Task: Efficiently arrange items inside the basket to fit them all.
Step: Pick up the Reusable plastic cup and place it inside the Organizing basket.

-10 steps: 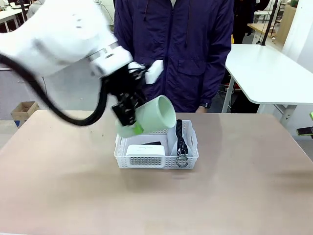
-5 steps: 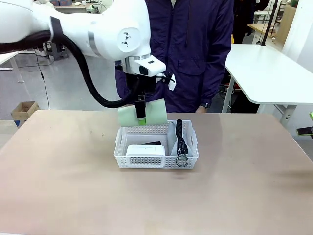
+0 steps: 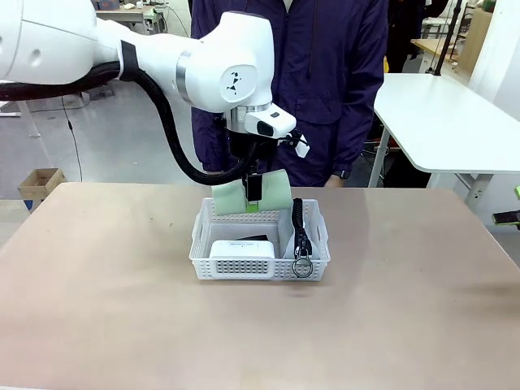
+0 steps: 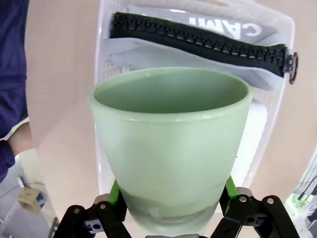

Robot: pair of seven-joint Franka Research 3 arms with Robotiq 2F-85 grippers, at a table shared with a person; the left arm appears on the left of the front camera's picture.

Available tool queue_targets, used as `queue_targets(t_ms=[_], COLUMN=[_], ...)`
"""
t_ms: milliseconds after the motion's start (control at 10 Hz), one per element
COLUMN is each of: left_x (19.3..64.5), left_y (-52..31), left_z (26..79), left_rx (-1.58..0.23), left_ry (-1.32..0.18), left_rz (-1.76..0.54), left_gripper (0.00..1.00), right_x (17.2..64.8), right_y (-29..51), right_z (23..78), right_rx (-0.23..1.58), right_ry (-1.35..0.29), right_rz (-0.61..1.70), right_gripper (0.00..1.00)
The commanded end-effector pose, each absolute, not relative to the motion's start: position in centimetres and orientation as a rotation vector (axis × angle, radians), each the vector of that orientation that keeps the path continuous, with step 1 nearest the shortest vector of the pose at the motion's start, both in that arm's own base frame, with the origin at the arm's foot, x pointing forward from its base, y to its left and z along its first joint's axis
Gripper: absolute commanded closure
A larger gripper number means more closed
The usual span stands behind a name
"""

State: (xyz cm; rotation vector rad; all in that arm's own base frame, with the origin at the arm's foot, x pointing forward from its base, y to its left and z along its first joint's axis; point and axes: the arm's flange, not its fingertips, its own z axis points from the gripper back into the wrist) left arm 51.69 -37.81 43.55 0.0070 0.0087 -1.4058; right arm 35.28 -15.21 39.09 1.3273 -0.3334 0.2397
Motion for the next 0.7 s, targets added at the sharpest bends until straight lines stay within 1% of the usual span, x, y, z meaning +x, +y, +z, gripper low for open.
queue_targets(t_ms=[0, 200, 300, 600], left_x=[52.5, 53.1, 53.3, 54.1], left_y=[-37.8, -37.6, -37.6, -37.7], left_z=[42.9, 40.4, 39.2, 36.8], left_rx=[0.067, 0.077, 0.09, 0.116], left_ry=[0.003, 0.012, 0.008, 0.059], left_rz=[-1.45, -1.499, -1.491, -1.422], left_gripper=[0.15, 0.15, 0.15, 0.15], right_x=[35.0, 35.0, 35.0, 35.0], right_y=[-15.2, -15.2, -15.2, -15.2], right_z=[39.2, 39.2, 39.2, 39.2], right_rx=[1.329, 1.329, 1.329, 1.329], right_ry=[-0.337, -0.337, -0.337, -0.337], right_rz=[0.252, 0.252, 0.252, 0.252], right_gripper=[0.0, 0.0, 0.0, 0.0])
